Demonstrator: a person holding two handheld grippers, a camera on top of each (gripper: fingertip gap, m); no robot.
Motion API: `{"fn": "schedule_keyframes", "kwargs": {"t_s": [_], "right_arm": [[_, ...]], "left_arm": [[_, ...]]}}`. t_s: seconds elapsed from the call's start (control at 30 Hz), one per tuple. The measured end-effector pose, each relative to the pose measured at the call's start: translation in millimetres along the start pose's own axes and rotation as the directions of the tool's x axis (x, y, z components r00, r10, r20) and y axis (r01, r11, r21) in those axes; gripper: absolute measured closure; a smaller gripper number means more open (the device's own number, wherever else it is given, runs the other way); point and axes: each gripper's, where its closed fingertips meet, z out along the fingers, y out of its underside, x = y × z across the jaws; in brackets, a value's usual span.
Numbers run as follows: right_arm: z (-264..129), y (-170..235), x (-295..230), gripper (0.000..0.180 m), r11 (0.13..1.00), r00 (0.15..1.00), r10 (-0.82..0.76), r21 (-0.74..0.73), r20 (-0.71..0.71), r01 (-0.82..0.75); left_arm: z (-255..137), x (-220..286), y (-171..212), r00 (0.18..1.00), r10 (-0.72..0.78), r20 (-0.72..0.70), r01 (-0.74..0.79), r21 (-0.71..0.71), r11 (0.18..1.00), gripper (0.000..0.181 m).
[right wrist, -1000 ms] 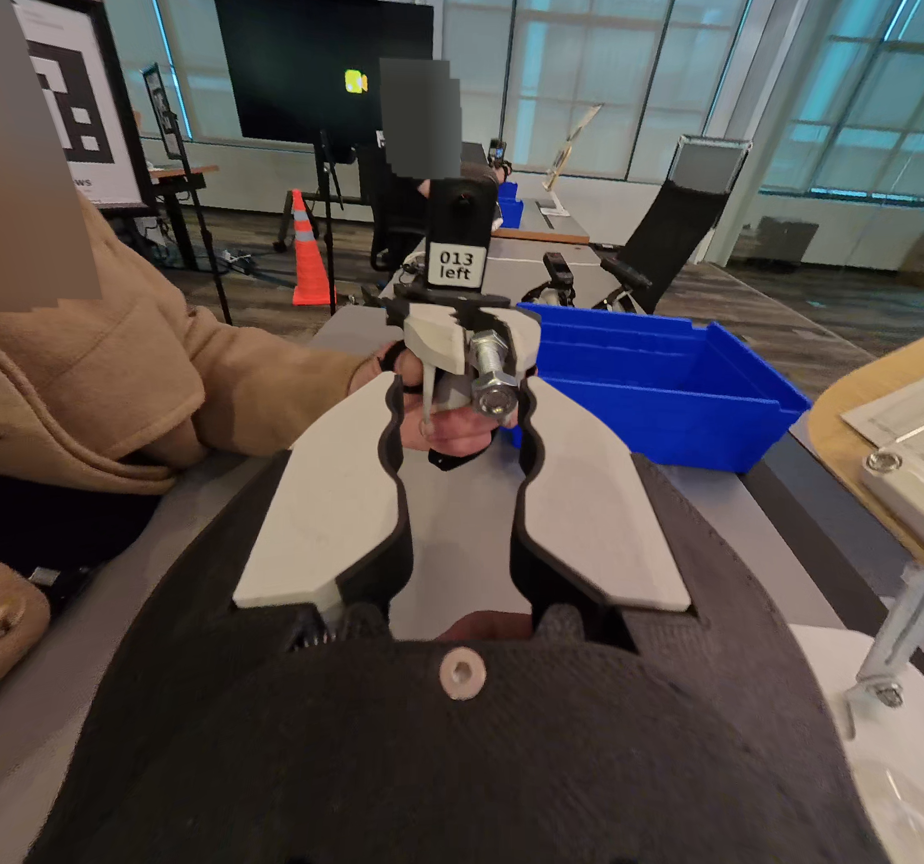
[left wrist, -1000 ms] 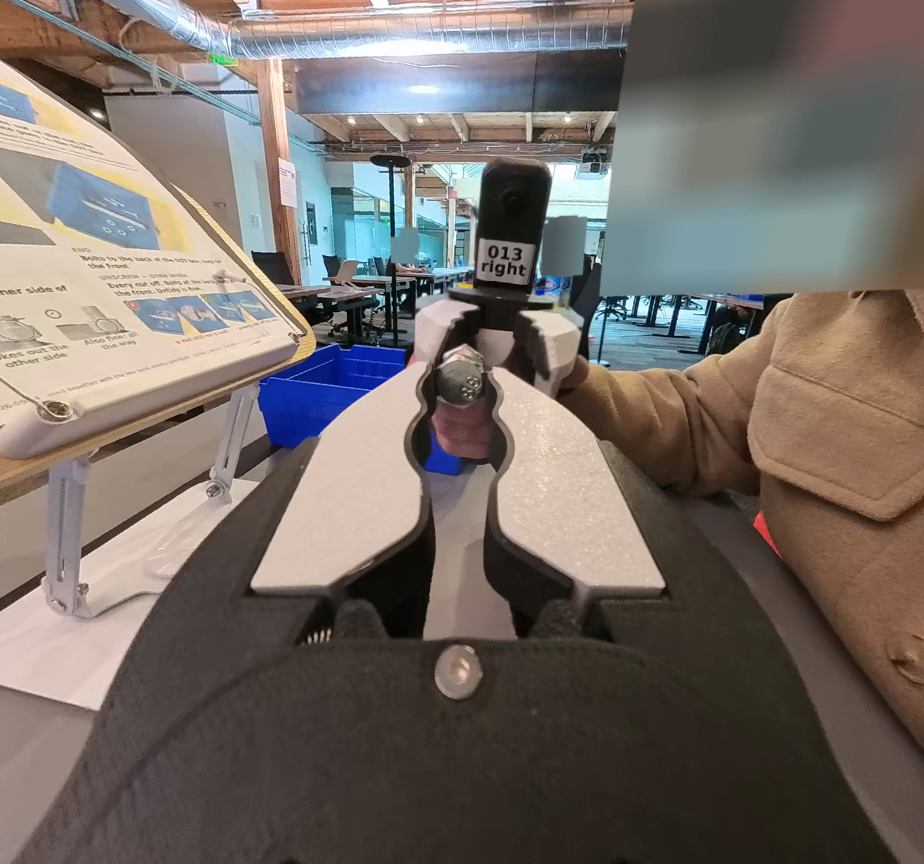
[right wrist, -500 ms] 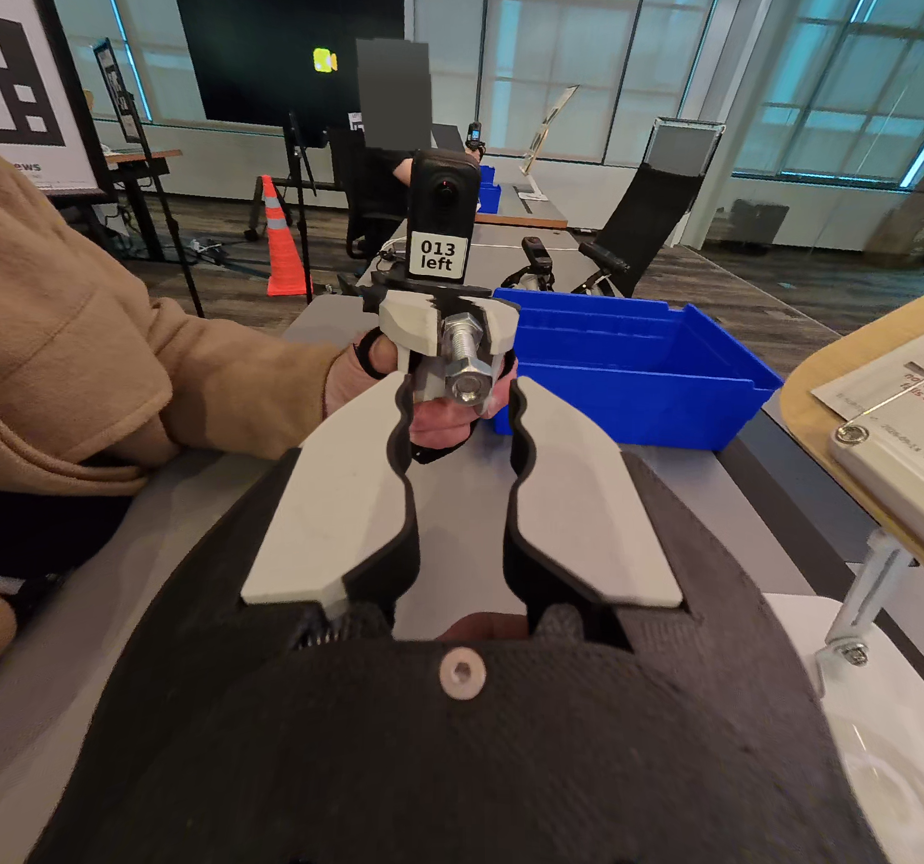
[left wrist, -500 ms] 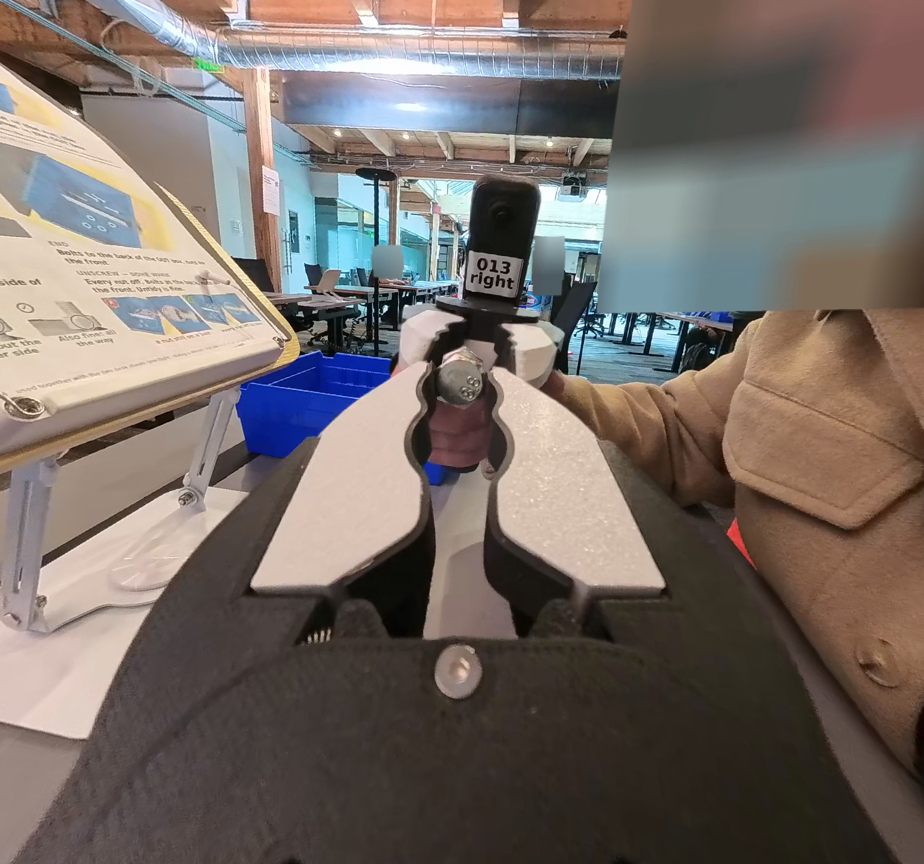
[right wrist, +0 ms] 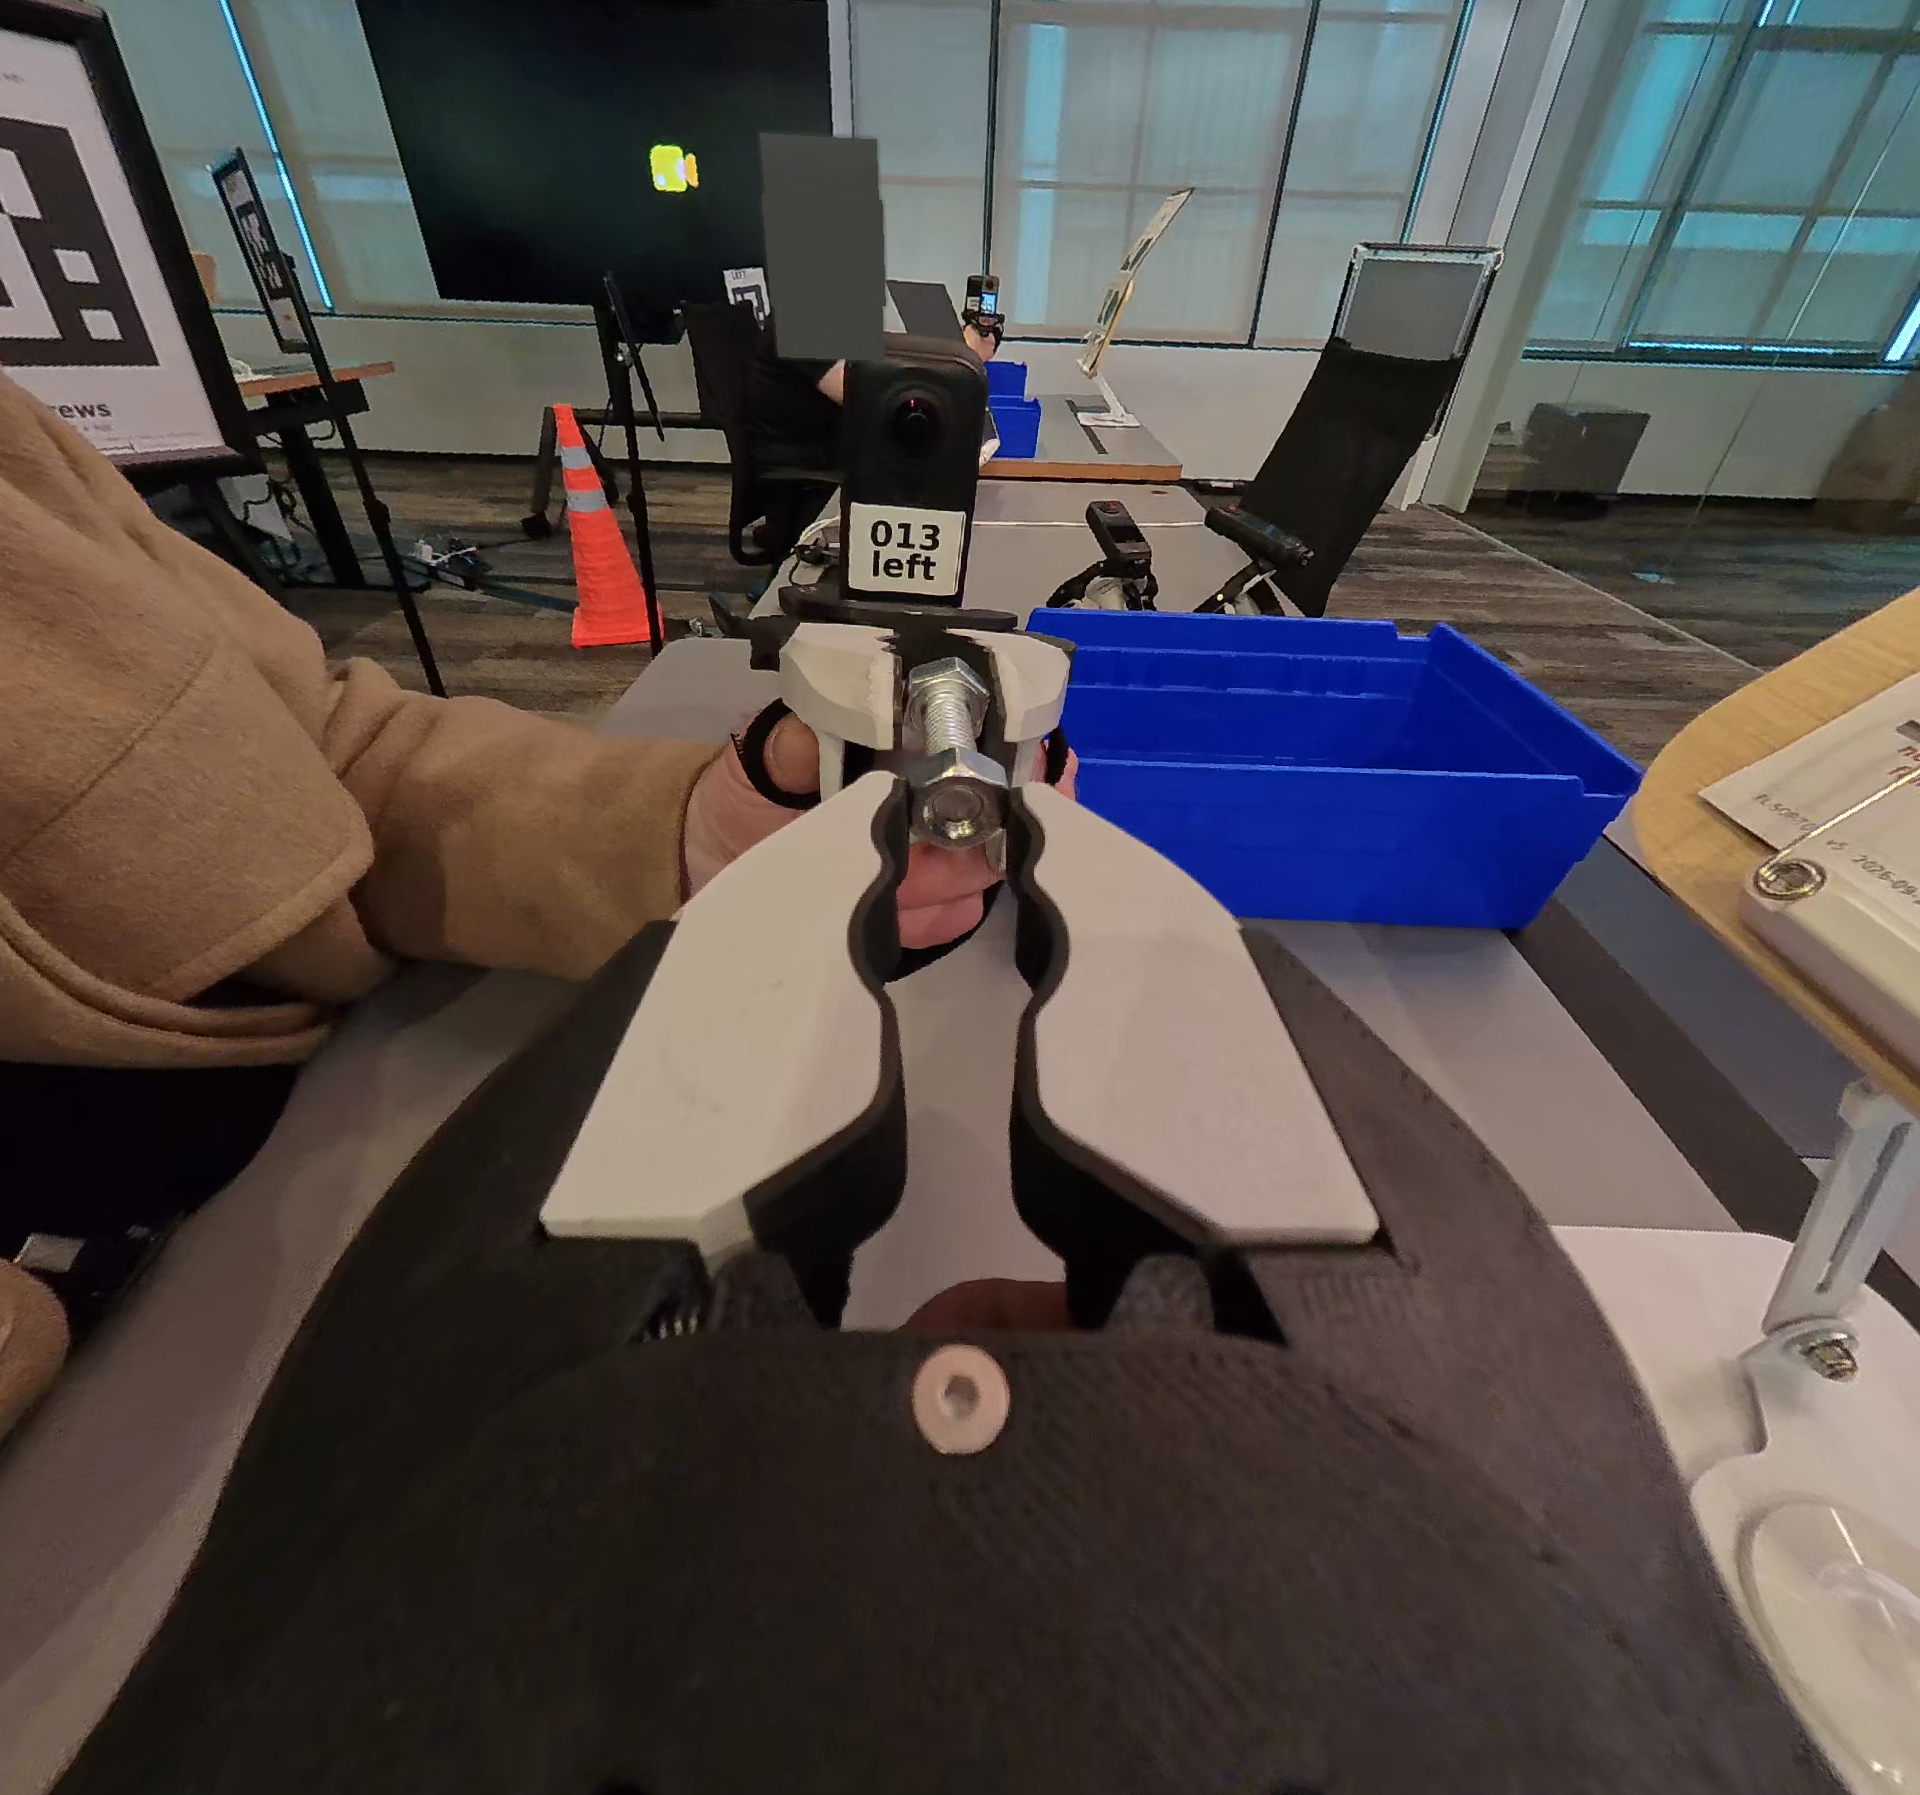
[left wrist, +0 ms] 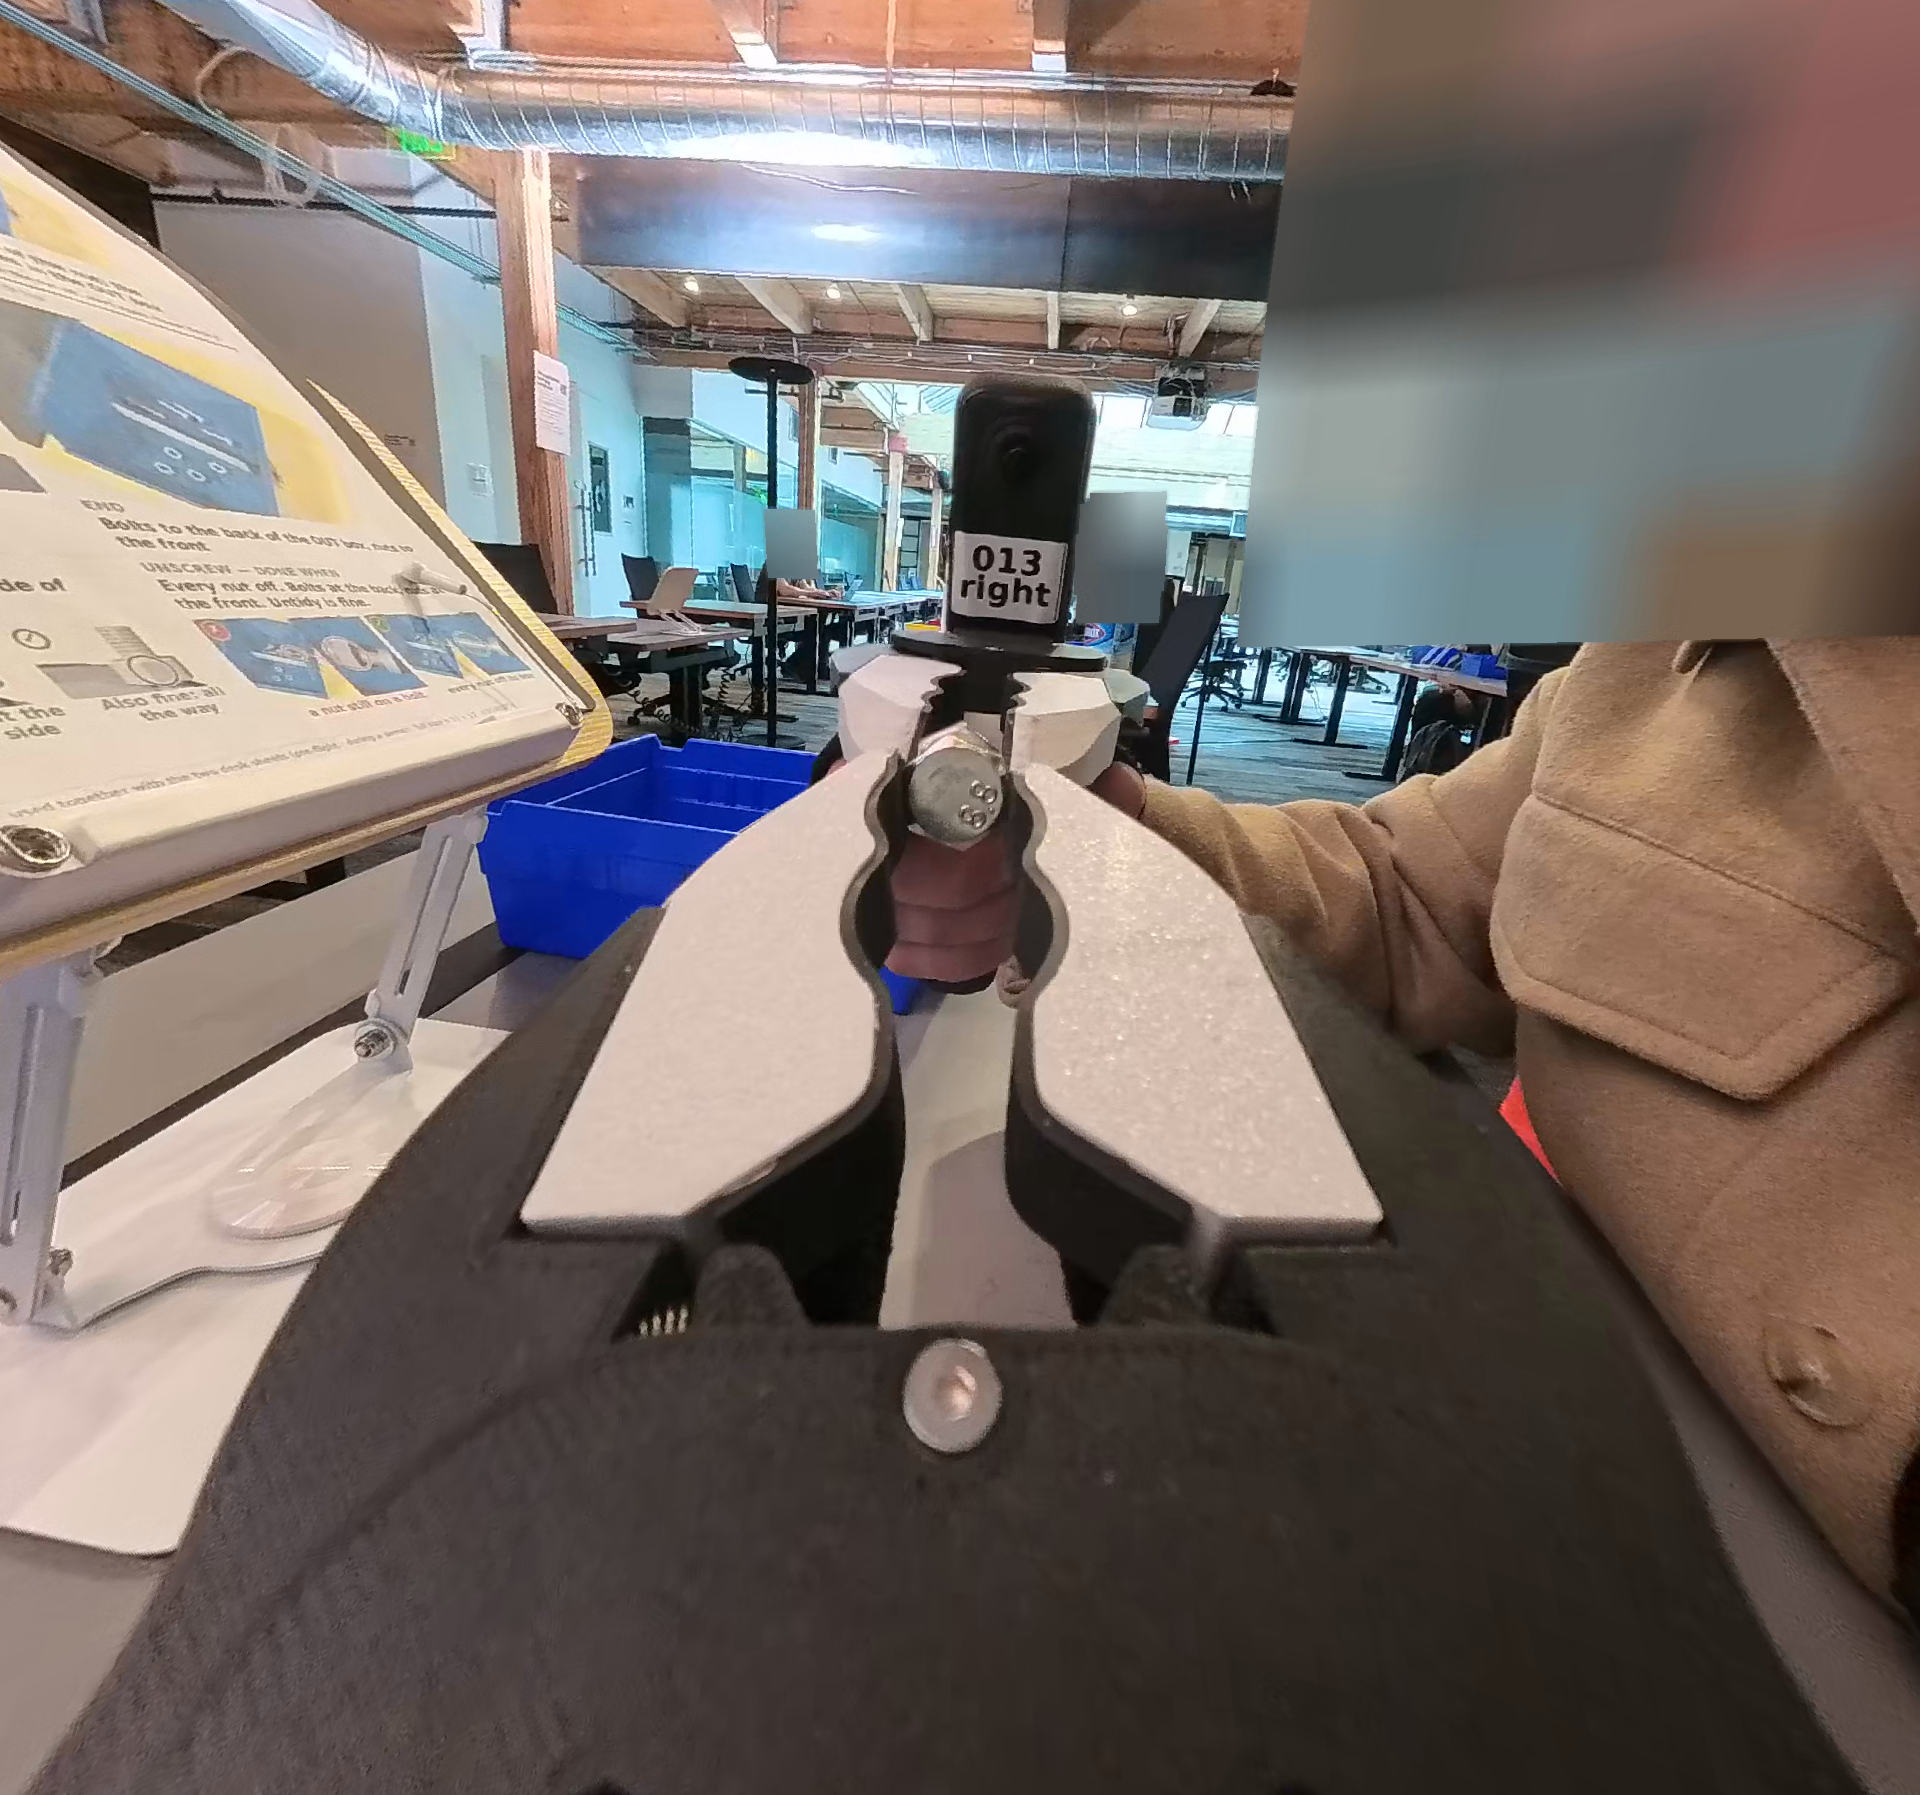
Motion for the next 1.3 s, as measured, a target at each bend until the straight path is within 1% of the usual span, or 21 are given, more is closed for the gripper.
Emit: {"fn": "schedule_keyframes", "kwargs": {"t_s": [0.1, 0.2, 0.3, 0.4, 0.47, 0.67, 0.93, 1.13, 1.23, 1.3], "right_arm": [[-2.0, -4.6, -1.2, 0.158, 1.0, 1.0, -0.024, 0.018, -0.003, 0.024], [-3.4, -6.6, -4.2, 0.156, 0.998, 0.998, -0.057, 0.0, 0.001, 0.057], [-6.3, -14.1, -10.1, 0.157, 0.996, 0.996, -0.089, 0.028, 0.018, 0.089], [-8.1, -12.7, -3.1, 0.153, 0.995, 0.995, -0.101, 0.013, -0.021, 0.101], [-8.3, -7.8, 2.2, 0.152, 0.997, 0.996, -0.08, 0.0, -0.031, 0.08], [-4.0, 0.1, 1.7, 0.153, 1.0, 0.999, 0.028, 0.011, 0.02, -0.028], [-5.1, -5.4, -0.4, 0.153, 1.0, 1.0, -0.019, 0.019, 0.002, 0.019], [-3.3, 0.9, 1.6, 0.154, 1.0, 1.0, 0.022, 0.003, 0.014, -0.022], [-2.6, -0.5, 0.6, 0.161, 0.999, 0.999, 0.04, 0.021, 0.021, -0.04], [-2.9, -0.1, 1.5, 0.162, 0.998, 0.998, 0.053, 0.022, 0.025, -0.054]], "left_arm": [[0.8, -0.6, 2.4, 1.0, 0.005, 0.006, -0.005, -0.013, 1.0, 0.163], [1.2, -0.4, 3.0, 1.0, 0.001, 0.003, -0.001, -0.014, 1.0, 0.163], [1.0, -1.1, 3.4, 1.0, -0.004, 0.005, 0.004, -0.011, 1.0, 0.163], [0.3, -1.9, 2.6, 1.0, -0.004, 0.01, 0.005, -0.007, 1.0, 0.163], [0.3, -1.6, 1.7, 1.0, -0.001, 0.011, 0.001, -0.002, 1.0, 0.163], [0.6, -1.2, 2.0, 0.999, 0.029, 0.022, -0.028, -0.016, 0.999, 0.164], [0.2, -2.6, 3.9, 1.0, 0.02, 0.021, -0.02, -0.02, 1.0, 0.164], [0.3, -2.1, 2.9, 0.999, 0.027, 0.021, -0.027, -0.017, 0.999, 0.164], [1.7, -1.6, 3.7, 0.999, 0.03, 0.017, -0.03, -0.02, 0.999, 0.164], [2.0, -1.5, 3.6, 0.999, 0.031, 0.016, -0.03, -0.019, 0.999, 0.164]]}}
